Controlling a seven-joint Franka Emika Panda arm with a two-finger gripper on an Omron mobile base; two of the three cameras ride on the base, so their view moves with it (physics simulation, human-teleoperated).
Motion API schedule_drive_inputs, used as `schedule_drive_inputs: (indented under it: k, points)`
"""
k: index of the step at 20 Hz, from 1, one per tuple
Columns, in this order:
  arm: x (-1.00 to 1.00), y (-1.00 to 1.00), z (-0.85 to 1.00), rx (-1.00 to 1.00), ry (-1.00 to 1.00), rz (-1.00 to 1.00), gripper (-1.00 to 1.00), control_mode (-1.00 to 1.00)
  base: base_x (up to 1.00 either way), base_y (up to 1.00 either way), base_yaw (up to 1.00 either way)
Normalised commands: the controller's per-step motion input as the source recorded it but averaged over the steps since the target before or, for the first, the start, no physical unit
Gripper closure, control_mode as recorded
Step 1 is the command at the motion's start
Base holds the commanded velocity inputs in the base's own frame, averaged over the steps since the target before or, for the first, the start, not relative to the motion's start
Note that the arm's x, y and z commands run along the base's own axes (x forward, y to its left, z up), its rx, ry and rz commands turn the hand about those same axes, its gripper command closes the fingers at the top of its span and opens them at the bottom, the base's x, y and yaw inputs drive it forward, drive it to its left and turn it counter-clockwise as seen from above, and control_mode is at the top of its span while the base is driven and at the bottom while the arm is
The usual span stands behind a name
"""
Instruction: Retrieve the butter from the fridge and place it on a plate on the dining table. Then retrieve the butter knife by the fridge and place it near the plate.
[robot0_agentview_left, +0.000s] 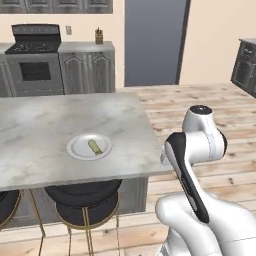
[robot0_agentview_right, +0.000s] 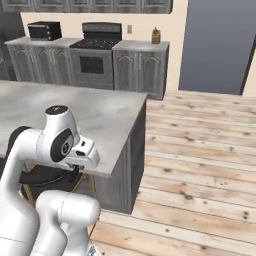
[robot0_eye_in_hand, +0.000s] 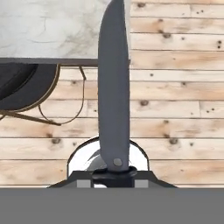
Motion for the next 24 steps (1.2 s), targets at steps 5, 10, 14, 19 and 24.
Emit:
schedule_drive_inputs:
  k: [5, 10, 14, 19, 24]
  points:
    - [0.0, 0.0, 0.0, 0.0, 0.0, 0.0, 1.0, 1.0, 0.18, 0.96, -0.2]
    - [0.0, 0.0, 0.0, 0.0, 0.0, 0.0, 1.0, 1.0, 0.22, 0.32, -0.03]
    - [0.0, 0.0, 0.0, 0.0, 0.0, 0.0, 1.0, 1.0, 0.53, -0.08, -0.01]
    - [0.0, 0.0, 0.0, 0.0, 0.0, 0.0, 1.0, 1.0, 0.33, -0.26, -0.01]
    - [0.0, 0.0, 0.0, 0.0, 0.0, 0.0, 1.0, 1.0, 0.38, -0.13, 0.0]
